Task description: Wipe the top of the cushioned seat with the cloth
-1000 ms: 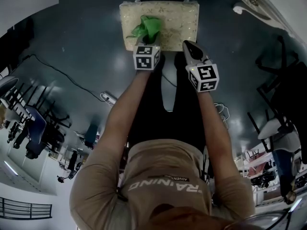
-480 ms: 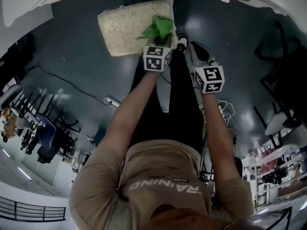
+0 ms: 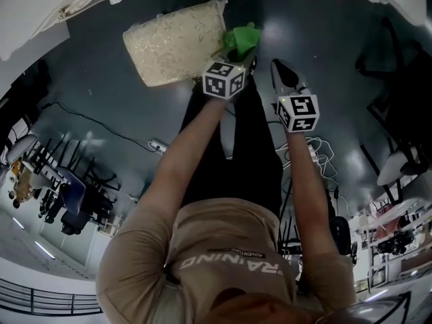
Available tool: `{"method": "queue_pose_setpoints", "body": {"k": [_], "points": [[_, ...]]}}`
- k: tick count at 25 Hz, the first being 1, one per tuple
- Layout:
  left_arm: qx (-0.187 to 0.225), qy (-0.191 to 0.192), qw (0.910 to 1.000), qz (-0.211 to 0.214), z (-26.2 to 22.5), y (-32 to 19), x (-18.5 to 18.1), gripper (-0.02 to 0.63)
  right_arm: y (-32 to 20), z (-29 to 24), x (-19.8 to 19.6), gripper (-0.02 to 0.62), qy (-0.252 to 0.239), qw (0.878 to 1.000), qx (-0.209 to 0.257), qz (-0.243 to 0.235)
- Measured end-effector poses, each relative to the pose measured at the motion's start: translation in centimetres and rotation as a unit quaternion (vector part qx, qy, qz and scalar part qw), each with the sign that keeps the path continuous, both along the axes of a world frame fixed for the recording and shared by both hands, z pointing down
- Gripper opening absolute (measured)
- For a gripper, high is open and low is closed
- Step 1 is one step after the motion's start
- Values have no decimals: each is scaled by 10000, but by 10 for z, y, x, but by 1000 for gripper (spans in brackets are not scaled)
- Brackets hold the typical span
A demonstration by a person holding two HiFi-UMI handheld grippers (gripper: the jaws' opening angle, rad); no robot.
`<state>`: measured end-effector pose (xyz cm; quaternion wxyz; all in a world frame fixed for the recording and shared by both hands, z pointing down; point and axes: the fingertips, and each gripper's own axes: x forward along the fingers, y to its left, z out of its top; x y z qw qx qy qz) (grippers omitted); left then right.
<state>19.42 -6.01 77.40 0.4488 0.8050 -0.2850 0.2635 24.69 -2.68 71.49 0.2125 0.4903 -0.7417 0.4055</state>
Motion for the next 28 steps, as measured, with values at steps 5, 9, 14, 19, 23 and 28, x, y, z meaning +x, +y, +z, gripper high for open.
{"method": "queue_pose_setpoints", "body": {"k": [5,9,14,19,23,28], "points": [[188,433,9989,-46,-22,-5,-3,46,0,4,-7,2,-25,10000,70,-21],[456,570,9972,-147,-46,-8,-35,46,-2,-3,-36,2,-21,9997,108,-205],[895,517,9940,-364,-71,-12,-103,46,-5,-13,-95,2,-27,9982,188,-568],[1162,274,9895,-810,-89,-8,-197,46,-3,-25,-170,2,-107,9952,254,-935],[1243,-54,9850,-1195,-103,4,-270,46,4,-37,-222,2,-165,9922,268,-1204],[1367,-471,9759,-1634,-103,16,-385,46,10,-40,-303,2,-201,9877,276,-1526]]}}
